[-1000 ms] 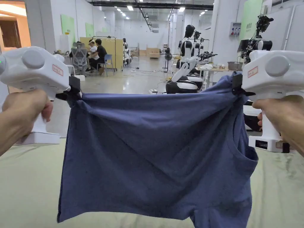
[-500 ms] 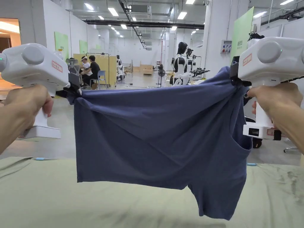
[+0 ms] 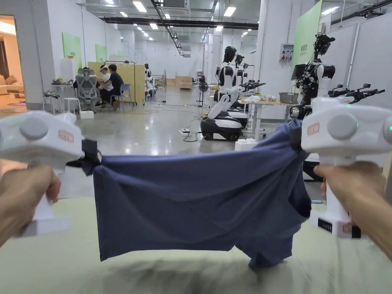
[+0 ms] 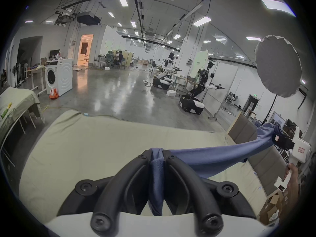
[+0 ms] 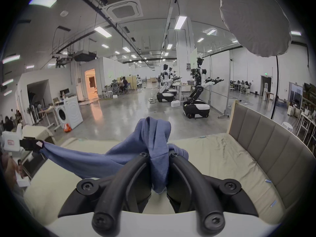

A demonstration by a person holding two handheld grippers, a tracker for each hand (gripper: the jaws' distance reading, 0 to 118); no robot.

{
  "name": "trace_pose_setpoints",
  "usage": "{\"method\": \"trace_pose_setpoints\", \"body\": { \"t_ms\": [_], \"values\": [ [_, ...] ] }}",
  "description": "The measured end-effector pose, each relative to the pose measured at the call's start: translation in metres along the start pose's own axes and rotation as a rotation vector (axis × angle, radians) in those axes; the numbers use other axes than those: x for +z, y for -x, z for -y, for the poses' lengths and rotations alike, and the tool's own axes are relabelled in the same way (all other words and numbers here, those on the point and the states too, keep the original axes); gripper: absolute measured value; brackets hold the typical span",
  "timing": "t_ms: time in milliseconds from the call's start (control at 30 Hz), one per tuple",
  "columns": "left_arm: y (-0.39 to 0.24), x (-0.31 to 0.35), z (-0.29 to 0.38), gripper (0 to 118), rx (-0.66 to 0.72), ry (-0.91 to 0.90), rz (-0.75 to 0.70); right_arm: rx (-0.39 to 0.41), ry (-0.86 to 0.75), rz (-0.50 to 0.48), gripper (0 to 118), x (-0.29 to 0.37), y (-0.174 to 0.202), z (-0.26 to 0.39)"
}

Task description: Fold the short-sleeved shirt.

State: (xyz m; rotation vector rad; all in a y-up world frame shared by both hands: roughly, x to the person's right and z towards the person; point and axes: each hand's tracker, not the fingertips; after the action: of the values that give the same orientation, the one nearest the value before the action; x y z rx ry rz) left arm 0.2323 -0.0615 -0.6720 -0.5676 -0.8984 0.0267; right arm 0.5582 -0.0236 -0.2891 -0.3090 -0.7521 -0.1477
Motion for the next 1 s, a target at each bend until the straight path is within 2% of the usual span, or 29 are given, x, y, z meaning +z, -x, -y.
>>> {"method": "trace_pose_setpoints", "body": {
  "t_ms": [33,200,300,400,433,500,533,600,633,700,767,800,900,933,967,1000],
  "values": [
    [0.0,0.006,0.024,13,0.003,0.002,-0.012,0.003,0.01,-0.04,16,0.008,-0.001,0.02],
    [0.007,0.036,0.15,13,-0.03,0.109,-0.002,0.032,0.082,-0.064,16,0.055,-0.004,0.139],
    [0.011,0.074,0.232,13,-0.006,0.119,0.002,-0.012,0.135,-0.092,16,0.098,-0.012,0.22],
    [0.012,0.109,0.299,13,-0.076,0.19,-0.043,-0.074,0.214,-0.115,16,0.142,-0.02,0.286],
    [0.012,0.124,0.321,13,-0.074,0.197,-0.01,-0.082,0.204,-0.111,16,0.16,-0.022,0.307],
    [0.018,0.144,0.352,13,-0.056,0.213,-0.031,-0.059,0.258,-0.103,16,0.187,-0.023,0.334],
    [0.019,0.157,0.366,13,-0.035,0.221,-0.025,-0.118,0.259,-0.103,16,0.203,-0.026,0.349],
    [0.02,0.177,0.386,13,-0.03,0.23,-0.022,-0.113,0.313,-0.104,16,0.225,-0.03,0.366],
    [0.02,0.188,0.395,13,-0.021,0.222,-0.044,-0.137,0.305,-0.102,16,0.24,-0.031,0.375],
    [0.023,0.202,0.405,13,-0.01,0.249,-0.04,-0.11,0.332,-0.096,16,0.259,-0.033,0.385],
    [0.023,0.217,0.413,13,-0.003,0.246,-0.052,-0.166,0.335,-0.103,16,0.277,-0.036,0.394],
    [0.024,0.221,0.415,13,-0.014,0.257,-0.057,-0.169,0.349,-0.109,16,0.283,-0.037,0.397],
    [0.028,0.23,0.42,13,-0.021,0.271,-0.08,-0.161,0.364,-0.102,16,0.294,-0.039,0.408],
    [0.032,0.23,0.422,13,-0.011,0.273,-0.069,-0.13,0.394,-0.1,16,0.291,-0.039,0.414],
    [0.035,0.227,0.422,15,-0.009,0.282,-0.068,-0.103,0.441,-0.104,16,0.286,-0.039,0.418],
    [0.035,0.222,0.424,30,0.001,0.304,-0.076,-0.102,0.483,-0.096,20,0.28,-0.04,0.421]
  ]
}}
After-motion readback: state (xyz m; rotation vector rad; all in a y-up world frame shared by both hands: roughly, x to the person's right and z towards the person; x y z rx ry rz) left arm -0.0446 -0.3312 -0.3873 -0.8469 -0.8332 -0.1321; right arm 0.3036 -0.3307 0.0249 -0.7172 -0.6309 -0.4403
